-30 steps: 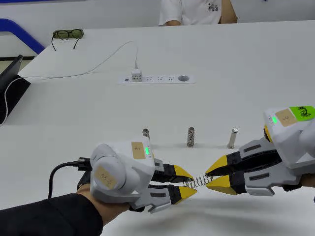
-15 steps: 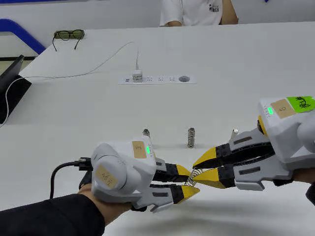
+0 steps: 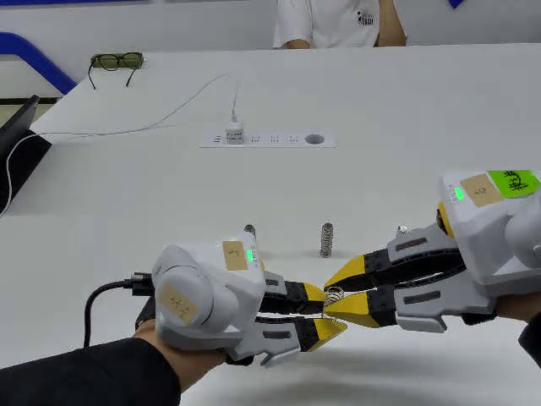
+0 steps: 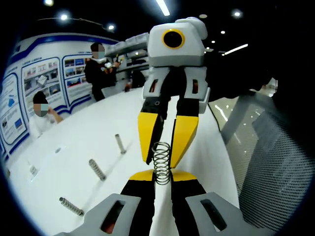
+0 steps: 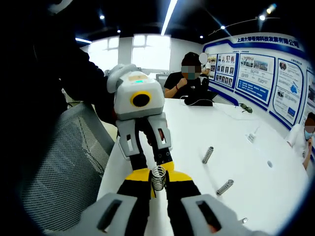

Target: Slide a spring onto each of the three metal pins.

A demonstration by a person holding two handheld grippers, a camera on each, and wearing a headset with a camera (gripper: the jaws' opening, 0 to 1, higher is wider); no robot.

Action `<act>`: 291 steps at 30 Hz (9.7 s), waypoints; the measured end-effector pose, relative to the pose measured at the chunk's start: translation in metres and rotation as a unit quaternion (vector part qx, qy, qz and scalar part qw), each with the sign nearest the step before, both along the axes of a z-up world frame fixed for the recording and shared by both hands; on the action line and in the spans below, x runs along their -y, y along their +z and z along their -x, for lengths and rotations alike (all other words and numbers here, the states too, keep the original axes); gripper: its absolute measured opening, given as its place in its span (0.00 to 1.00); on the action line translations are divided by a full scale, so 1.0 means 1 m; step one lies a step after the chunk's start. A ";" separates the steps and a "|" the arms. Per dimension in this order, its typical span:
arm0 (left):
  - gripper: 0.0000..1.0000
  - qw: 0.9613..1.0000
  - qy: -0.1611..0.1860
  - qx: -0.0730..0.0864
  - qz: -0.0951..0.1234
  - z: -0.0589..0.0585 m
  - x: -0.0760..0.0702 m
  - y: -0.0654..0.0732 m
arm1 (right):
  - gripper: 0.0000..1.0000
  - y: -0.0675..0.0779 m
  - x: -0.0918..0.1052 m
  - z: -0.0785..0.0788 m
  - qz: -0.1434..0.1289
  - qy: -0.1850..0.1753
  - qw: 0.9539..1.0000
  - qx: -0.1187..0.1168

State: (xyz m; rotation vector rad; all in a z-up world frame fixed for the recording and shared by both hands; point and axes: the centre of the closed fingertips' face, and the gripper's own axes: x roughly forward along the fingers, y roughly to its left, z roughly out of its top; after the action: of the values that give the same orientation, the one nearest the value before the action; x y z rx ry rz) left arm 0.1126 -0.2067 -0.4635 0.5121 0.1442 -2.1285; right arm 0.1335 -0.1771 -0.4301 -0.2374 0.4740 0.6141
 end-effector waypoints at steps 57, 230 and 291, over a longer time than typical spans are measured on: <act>0.39 0.988 0.136 -0.072 0.001 -0.058 -0.034 0.005 | 0.12 0.006 0.049 0.011 -0.006 -0.074 0.997 0.017; 0.39 0.978 0.188 -0.092 -0.015 -0.079 -0.047 -0.012 | 0.15 -0.080 0.194 -0.013 -0.046 -0.300 0.953 -0.012; 0.68 0.971 0.230 -0.063 -0.027 -0.122 -0.047 -0.030 | 0.45 -0.054 0.159 0.040 -0.039 -0.255 0.966 0.008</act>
State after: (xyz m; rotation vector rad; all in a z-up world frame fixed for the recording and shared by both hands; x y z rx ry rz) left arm 0.2347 -0.1600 -0.4936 0.3346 0.3571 -1.7026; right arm 0.0940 -0.3360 -0.4837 -0.0386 0.4700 0.1270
